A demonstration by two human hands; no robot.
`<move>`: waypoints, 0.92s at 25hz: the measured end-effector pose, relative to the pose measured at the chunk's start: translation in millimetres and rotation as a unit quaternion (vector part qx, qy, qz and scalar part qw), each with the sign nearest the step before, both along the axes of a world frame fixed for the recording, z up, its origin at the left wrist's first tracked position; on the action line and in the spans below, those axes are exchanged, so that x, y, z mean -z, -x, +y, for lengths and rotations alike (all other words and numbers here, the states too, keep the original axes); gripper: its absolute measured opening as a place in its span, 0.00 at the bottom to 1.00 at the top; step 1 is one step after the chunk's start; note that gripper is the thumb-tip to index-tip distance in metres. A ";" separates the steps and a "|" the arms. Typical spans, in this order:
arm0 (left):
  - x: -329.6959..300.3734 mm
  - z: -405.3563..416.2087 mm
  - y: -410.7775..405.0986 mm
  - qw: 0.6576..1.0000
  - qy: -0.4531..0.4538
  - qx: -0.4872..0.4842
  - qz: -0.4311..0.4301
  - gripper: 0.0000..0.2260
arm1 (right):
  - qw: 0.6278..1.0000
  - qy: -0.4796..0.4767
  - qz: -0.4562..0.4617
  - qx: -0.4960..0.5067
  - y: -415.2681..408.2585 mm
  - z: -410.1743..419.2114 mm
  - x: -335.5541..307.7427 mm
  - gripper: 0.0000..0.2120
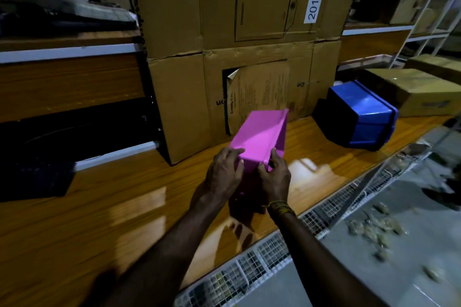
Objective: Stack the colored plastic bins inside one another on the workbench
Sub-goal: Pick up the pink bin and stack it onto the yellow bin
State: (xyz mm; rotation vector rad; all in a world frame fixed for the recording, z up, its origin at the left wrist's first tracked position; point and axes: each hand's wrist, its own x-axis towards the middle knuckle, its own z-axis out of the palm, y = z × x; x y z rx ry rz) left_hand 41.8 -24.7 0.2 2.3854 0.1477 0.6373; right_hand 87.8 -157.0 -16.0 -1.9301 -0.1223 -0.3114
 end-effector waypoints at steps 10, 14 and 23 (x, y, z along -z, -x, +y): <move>-17.4 0.6 41.3 0.997 0.029 -0.060 0.041 0.14 | 0.988 0.024 -0.010 -0.151 89.1 -10.7 -7.1 0.29; -35.0 -1.9 51.6 0.990 0.053 -0.117 0.059 0.15 | 0.970 0.025 -0.038 -0.238 107.2 -18.1 -14.0 0.29; -47.8 -5.1 85.1 0.960 0.028 -0.250 0.125 0.19 | 0.931 -0.012 -0.097 -0.352 134.6 -28.8 7.3 0.20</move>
